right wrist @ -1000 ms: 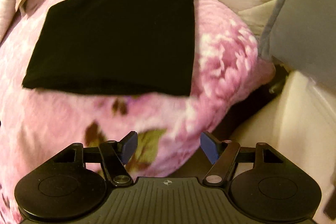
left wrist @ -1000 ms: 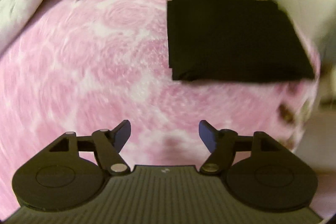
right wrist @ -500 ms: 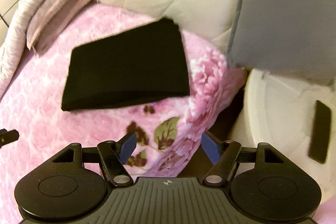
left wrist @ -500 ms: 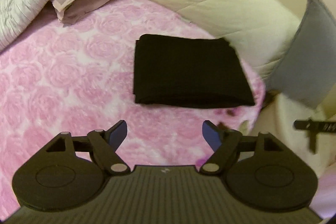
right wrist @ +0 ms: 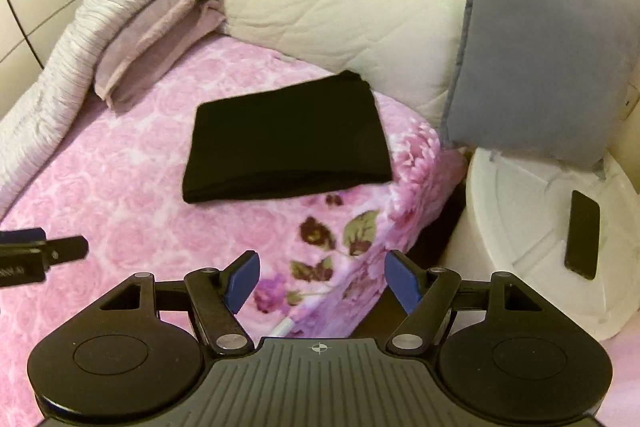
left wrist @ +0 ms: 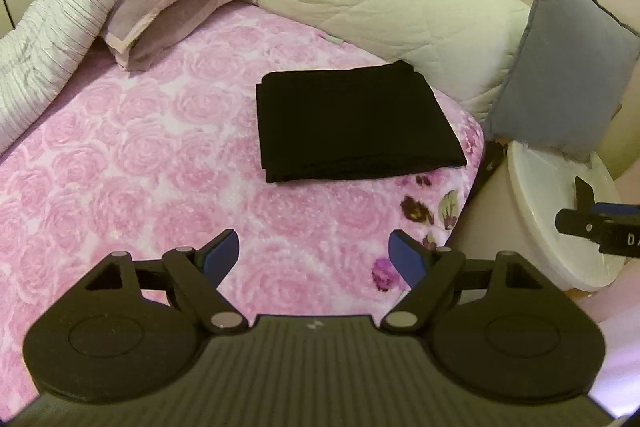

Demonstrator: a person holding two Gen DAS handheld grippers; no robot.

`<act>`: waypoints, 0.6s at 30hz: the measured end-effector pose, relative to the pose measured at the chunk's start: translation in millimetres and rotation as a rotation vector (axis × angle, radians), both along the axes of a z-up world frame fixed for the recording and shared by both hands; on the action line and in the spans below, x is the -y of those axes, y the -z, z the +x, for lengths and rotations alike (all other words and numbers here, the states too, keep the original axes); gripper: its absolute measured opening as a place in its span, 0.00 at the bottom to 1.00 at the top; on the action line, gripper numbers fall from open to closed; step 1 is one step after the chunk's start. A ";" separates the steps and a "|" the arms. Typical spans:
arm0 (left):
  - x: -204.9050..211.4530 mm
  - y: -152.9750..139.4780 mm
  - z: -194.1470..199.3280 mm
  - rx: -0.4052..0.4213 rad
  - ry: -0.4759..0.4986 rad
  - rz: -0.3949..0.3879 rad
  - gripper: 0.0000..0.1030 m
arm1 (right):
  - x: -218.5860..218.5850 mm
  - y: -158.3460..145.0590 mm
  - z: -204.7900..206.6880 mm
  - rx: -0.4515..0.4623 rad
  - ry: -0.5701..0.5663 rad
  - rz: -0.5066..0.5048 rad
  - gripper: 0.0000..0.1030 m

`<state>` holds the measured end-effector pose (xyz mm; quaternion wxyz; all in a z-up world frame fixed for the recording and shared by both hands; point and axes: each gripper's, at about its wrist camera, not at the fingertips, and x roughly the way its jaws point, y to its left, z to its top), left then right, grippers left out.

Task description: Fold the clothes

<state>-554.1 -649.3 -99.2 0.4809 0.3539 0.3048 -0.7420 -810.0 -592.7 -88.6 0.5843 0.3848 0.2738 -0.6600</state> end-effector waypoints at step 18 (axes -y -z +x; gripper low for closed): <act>8.1 -9.3 -67.0 0.112 -0.168 -0.030 0.76 | 37.1 -4.8 -41.0 -0.007 -0.172 0.003 0.71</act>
